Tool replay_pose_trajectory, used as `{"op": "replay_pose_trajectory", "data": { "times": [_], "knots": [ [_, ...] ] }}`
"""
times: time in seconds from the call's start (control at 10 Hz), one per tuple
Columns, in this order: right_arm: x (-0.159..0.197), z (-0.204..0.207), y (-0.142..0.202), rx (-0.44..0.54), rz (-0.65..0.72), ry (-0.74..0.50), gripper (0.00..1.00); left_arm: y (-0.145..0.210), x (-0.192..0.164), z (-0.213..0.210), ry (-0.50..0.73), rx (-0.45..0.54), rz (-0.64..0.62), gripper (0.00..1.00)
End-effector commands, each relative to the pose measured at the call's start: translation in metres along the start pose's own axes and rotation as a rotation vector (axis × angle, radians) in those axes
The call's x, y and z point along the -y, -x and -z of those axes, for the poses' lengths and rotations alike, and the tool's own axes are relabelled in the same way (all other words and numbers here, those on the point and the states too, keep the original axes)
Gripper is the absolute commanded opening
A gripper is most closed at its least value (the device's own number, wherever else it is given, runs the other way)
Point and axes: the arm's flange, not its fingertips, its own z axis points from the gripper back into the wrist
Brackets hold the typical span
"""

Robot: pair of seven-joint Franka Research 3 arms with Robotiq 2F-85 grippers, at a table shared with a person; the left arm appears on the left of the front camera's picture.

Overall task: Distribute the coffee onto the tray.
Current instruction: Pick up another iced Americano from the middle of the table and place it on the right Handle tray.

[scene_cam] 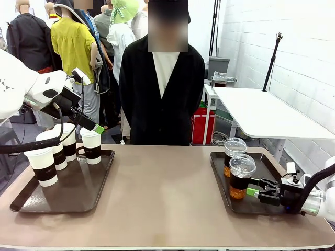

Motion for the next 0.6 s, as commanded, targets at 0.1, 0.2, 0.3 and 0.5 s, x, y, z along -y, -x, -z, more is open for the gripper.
{"op": "replay_pose_trajectory", "data": {
  "times": [0.1, 0.2, 0.3, 0.5],
  "knots": [
    [0.0001, 0.0017, 0.0011, -0.003, 0.002, 0.001, 1.0, 0.0015, -0.0013, 0.0001, 0.009, 0.0, -0.004, 1.0],
    [0.0001, 0.0017, 0.0011, -0.003, 0.002, 0.001, 1.0, 0.0015, -0.0013, 0.0001, 0.009, 0.0, -0.004, 1.0],
    [0.0001, 0.0017, 0.0011, -0.003, 0.002, 0.001, 1.0, 0.0015, -0.0013, 0.0001, 0.009, 0.0, -0.004, 1.0],
    [0.0001, 0.0017, 0.0011, -0.003, 0.002, 0.001, 1.0, 0.0015, -0.0013, 0.0001, 0.009, 0.0, -0.004, 1.0]
  ]
}}
